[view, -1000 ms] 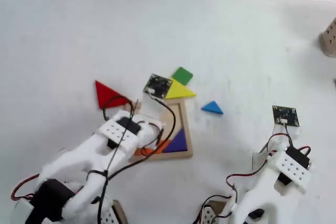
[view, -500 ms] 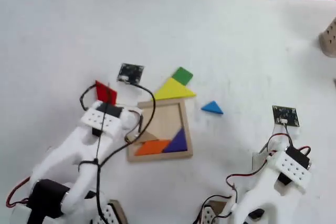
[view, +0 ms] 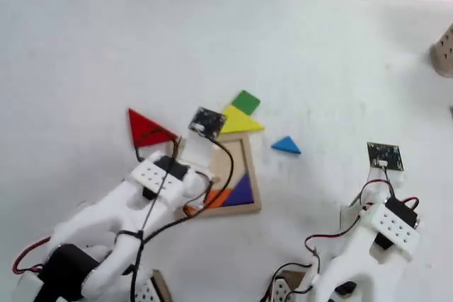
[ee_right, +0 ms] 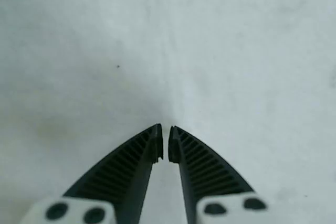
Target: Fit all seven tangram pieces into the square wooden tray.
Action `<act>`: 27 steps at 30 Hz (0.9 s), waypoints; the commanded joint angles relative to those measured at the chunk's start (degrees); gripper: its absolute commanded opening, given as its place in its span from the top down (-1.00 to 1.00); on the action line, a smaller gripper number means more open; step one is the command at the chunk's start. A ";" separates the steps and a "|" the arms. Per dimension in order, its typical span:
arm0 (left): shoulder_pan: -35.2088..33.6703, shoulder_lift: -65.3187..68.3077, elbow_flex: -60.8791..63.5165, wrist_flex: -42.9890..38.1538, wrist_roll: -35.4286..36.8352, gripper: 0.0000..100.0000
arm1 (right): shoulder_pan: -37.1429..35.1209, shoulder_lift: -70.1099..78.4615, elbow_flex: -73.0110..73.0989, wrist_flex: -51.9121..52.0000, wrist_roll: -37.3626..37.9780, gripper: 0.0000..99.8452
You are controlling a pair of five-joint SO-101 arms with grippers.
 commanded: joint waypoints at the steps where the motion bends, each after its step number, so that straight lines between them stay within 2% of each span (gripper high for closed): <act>1: 4.00 -0.66 -0.35 -1.05 -0.09 0.96 | -0.75 -1.27 -0.18 -0.66 0.53 0.95; 14: 4.53 -0.84 -0.44 -7.47 -0.09 0.96 | -0.75 -1.27 -0.18 -0.66 0.53 0.95; 23: -2.86 -0.84 -5.01 -7.47 -0.26 0.96 | -0.75 -1.27 -0.18 -0.66 0.53 0.95; 27: -3.38 -0.48 -8.88 -10.90 -0.53 0.96 | -0.75 -1.27 -0.18 -0.66 0.53 0.95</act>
